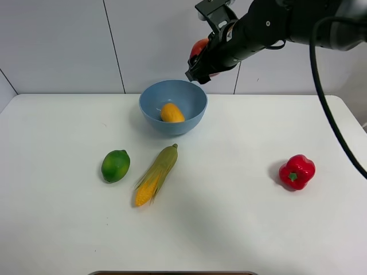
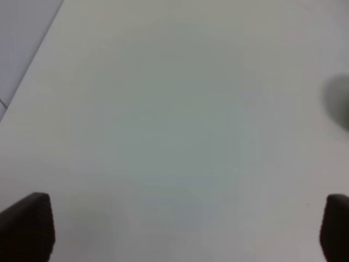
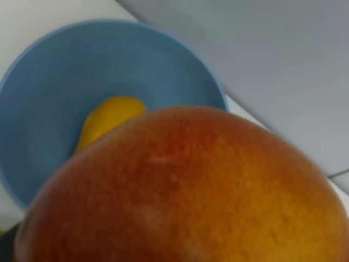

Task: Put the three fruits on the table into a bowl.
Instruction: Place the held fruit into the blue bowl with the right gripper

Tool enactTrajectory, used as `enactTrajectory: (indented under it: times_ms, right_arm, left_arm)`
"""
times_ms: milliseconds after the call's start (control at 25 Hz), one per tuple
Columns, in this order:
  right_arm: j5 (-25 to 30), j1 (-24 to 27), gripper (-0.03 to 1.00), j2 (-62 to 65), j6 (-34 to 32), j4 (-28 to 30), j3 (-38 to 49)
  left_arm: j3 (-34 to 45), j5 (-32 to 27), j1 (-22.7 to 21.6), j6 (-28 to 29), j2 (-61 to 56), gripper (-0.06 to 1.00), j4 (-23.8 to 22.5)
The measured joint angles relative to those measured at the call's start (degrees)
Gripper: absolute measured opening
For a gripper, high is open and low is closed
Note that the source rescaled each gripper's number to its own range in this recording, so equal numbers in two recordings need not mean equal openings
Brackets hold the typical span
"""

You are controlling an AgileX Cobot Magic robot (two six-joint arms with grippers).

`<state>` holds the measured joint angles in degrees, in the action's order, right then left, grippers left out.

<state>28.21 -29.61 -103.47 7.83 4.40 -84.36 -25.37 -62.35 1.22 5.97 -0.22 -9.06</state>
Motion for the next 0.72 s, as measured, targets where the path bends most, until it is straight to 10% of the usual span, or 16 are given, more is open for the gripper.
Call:
enactTrajectory:
  times_ms: [720]
  right_arm:
    - [-2.9, -2.8, 0.33, -20.2, 0.0, 0.2, -16.7]
  left_arm:
    - [0.0, 0.0, 0.0, 0.0, 0.0, 1.00, 0.0]
